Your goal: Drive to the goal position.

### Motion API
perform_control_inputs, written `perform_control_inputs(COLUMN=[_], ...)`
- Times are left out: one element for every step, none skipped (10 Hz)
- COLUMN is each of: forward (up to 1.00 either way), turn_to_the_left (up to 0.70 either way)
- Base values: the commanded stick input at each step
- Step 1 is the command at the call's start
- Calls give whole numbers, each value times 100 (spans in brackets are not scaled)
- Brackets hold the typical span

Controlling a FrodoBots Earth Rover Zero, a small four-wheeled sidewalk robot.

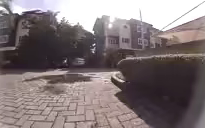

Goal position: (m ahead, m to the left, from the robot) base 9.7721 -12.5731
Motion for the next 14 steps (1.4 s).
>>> perform_control_inputs(forward=[69,69,69,69,69,69,69,69,69,69,69,69,69,69], turn_to_the_left=[3,3,3,3,3,3,3,3,3,3,3,3,3,3])
